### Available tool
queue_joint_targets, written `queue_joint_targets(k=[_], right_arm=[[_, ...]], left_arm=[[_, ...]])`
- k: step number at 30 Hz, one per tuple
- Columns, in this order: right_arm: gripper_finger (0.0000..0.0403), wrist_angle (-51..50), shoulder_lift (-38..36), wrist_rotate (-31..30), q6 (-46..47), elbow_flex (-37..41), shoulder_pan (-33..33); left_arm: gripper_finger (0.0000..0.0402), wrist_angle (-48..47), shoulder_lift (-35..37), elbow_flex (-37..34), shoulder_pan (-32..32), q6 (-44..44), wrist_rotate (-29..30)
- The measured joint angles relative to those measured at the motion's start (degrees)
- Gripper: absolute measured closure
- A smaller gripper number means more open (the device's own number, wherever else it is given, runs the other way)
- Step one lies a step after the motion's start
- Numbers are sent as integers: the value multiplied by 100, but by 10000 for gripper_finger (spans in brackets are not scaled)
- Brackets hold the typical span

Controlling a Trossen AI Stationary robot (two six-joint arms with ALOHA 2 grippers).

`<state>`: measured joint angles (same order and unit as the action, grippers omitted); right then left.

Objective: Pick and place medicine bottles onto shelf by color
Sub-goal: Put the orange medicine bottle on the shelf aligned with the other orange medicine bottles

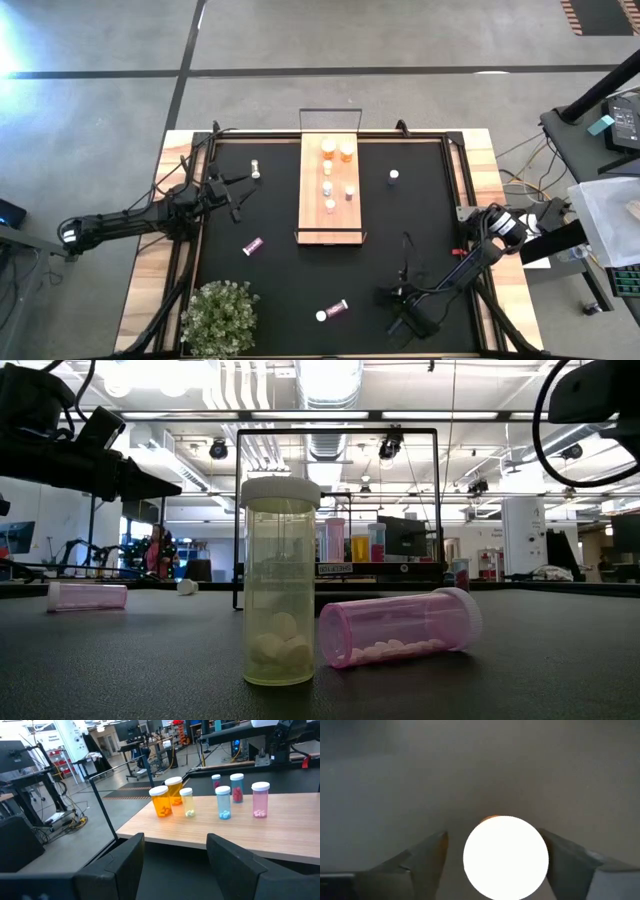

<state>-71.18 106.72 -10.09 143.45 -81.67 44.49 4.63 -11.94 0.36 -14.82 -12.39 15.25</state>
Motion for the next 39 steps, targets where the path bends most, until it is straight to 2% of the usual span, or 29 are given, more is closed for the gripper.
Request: queue_joint_targets(k=[6, 9, 15, 19, 26, 32, 36, 39], right_arm=[[190, 74, 2, -1, -98, 8, 0], [212, 76, 2, -2, -102, 9, 1], [207, -247, 0, -27, -98, 1, 0], [192, -745, -118, -286, 39, -35, -33], [212, -1921, -468, -585, 318, -37, -206], [212, -1884, -1260, -1174, -195, 491, -748], [206, -1871, -1964, -1734, -898, 1100, -1467], [207, -1739, -2468, -1888, -1667, 1306, -2098]], left_arm=[[203, 0, -4, 0, 0, -1, 0], [203, 0, 0, 0, 0, 0, 0], [203, 1, -4, 0, -1, 1, 0], [203, 1, 2, 0, 0, 1, 0], [203, 1, -2, 0, -1, 0, 0], [203, 1, -1, 0, -1, -1, 0], [203, -3, 0, 0, -1, 1, 0], [203, -3, -2, 0, -1, -1, 0]])
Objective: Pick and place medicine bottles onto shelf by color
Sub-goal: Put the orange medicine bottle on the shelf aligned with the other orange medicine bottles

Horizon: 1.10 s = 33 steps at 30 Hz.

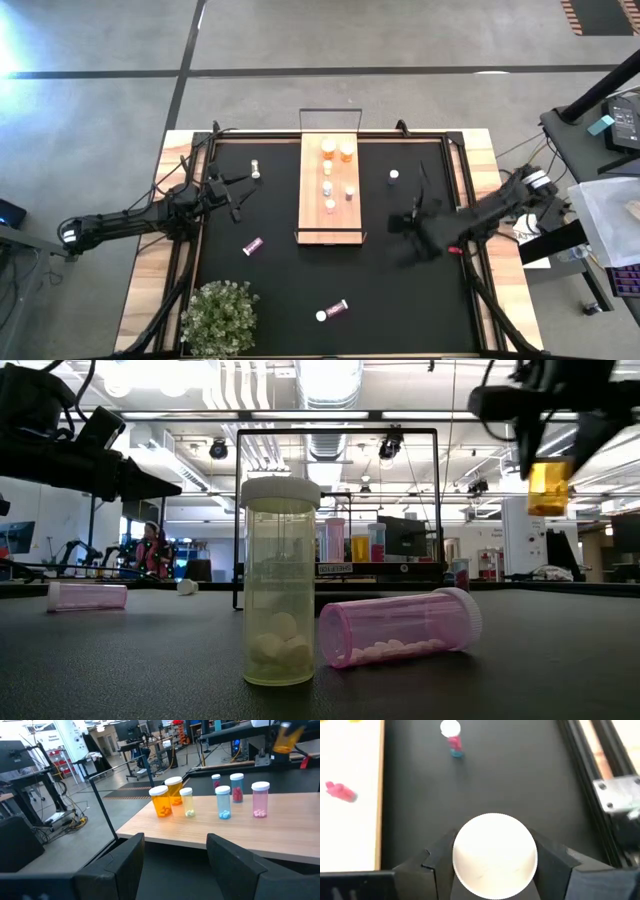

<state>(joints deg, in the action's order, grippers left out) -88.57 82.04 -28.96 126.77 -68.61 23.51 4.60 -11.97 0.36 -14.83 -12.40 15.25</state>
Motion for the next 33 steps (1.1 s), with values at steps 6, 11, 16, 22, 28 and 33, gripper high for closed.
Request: queue_joint_targets(k=[6, 11, 16, 22, 28, 33], right_arm=[[208, 842, -540, -201, -2355, 42, -1291], [209, 1424, -528, -219, -4012, -203, -2230], [209, 1916, -335, -215, -5556, -673, -2891], [209, 2448, 78, -125, -7520, -1319, -3434], [209, 2578, 703, 417, -8968, -2037, -4029], [209, 2651, 1202, 1192, -10141, -2742, -4614]], left_arm=[[203, 2, 4, 0, 1, 1, 0], [203, 2, 2, 0, 0, 0, 0], [203, 2, 0, 0, 0, -1, 0], [203, 2, 9, 0, 0, 0, 0], [203, 2, 4, 0, 1, 0, 0], [203, 2, 0, 0, 0, 1, 0]])
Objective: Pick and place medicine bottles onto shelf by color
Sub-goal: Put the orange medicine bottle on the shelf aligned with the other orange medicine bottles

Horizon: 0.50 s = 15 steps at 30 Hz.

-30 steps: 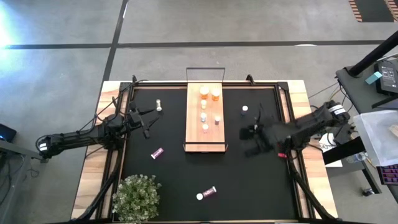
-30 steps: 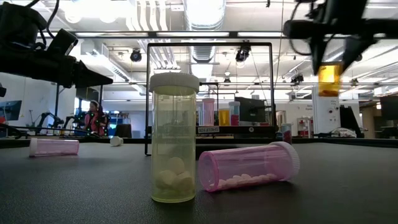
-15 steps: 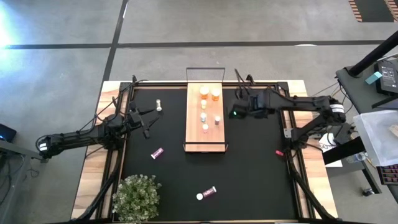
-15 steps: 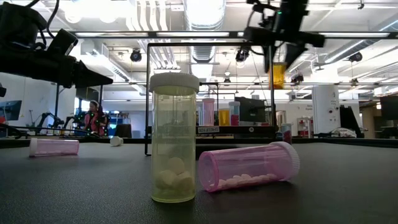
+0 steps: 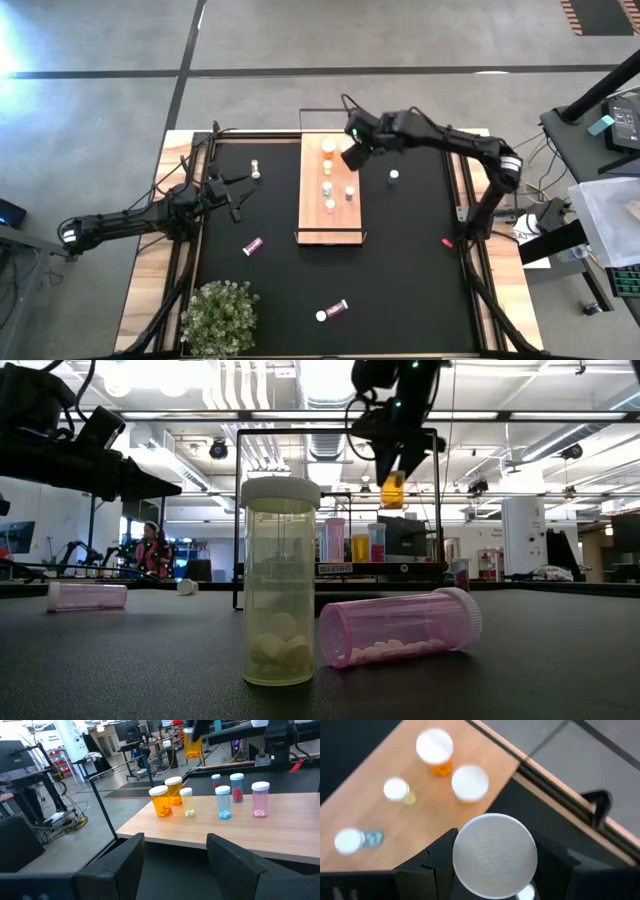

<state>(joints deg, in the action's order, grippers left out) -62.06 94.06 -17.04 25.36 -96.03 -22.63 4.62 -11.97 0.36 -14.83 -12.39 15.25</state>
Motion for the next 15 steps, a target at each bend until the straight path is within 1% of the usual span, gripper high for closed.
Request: queue_joint_targets(k=[6, 12, 15], right_arm=[[209, -4, 617, 649, -974, -845, -452], [209, -87, 1247, 1135, -1778, -1710, -621], [209, -123, 1470, 1554, -2221, -2090, -672]], left_arm=[[203, 0, 4, 0, 2, 0, 0], [203, 0, 0, 0, 2, 0, 0], [203, 1, 0, 0, 0, 0, 0]])
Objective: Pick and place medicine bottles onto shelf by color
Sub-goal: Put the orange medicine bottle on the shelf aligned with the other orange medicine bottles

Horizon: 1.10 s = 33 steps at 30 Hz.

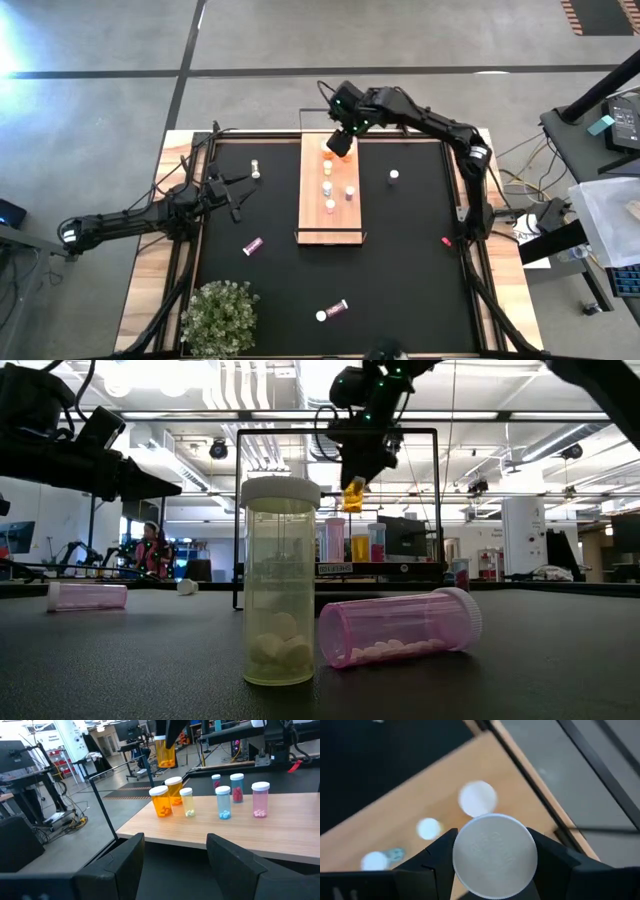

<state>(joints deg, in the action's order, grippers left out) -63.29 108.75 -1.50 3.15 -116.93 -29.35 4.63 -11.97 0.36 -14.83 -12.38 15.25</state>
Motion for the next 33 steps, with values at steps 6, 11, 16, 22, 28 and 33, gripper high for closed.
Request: queue_joint_targets(k=[6, 11, 16, 22, 28, 33], right_arm=[[209, 11, 442, 518, -331, -640, -97], [209, -5, 894, 1007, -718, -1067, -113], [209, -112, 1255, 1075, -784, -1502, -106], [209, -71, 1495, 1249, -1092, -1807, -111], [209, 146, 1521, 1253, -1184, -1800, -106], [208, 224, 1523, 1348, -1458, -1747, -99]], left_arm=[[203, 1, 2, 0, 0, -2, 0], [203, 0, 2, 0, 0, -1, 0], [203, -1, 4, 0, 0, -2, 0], [203, -1, 0, 0, 2, -2, 0], [203, -1, 4, 0, 2, -2, 0], [203, 1, 4, 0, 1, -1, 0]])
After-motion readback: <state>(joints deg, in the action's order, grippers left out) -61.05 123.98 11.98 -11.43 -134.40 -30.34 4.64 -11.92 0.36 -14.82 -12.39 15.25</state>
